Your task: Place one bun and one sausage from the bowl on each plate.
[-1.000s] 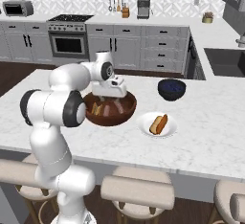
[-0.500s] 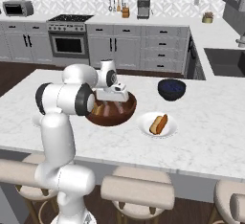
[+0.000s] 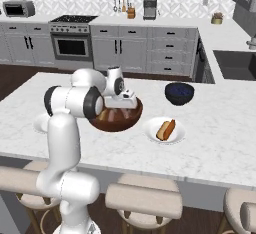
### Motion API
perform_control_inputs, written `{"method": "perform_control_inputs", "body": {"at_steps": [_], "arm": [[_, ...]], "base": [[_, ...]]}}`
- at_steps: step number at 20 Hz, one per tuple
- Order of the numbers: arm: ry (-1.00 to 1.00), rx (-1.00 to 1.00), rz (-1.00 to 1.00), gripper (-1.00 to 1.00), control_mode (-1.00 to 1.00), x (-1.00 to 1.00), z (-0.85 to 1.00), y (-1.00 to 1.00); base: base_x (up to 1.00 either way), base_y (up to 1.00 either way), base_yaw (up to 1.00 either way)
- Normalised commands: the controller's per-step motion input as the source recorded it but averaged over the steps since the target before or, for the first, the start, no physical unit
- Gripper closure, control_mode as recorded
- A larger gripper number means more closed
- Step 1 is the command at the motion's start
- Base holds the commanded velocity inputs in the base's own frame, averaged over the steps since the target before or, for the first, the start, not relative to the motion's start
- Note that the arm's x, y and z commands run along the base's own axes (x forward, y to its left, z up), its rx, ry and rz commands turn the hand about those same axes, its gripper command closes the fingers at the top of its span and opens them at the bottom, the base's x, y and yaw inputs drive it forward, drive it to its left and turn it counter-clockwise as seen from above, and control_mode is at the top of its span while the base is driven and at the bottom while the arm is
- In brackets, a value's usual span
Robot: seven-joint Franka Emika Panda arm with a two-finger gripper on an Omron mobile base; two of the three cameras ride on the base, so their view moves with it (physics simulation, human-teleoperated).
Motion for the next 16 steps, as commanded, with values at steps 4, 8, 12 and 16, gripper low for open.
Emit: {"method": "perform_control_inputs", "body": {"at_steps": [4, 8, 12, 16], "arm": [[-0.03, -0.06, 0.06, -1.0, -1.0, 0.38, -0.34, -0.03], [-0.03, -0.05, 0.06, -1.0, -1.0, 0.45, -0.22, -0.07], [-0.01, -0.04, 0.03, -1.0, -1.0, 0.37, -0.12, -0.16], [0.0, -0.06, 0.05, 1.0, -1.0, 0.01, -0.34, -0.01]], "base": [[0.0, 0.0, 0.0], [0.0, 0.0, 0.0], [0.0, 0.0, 0.0], [0.0, 0.0, 0.0]]}}
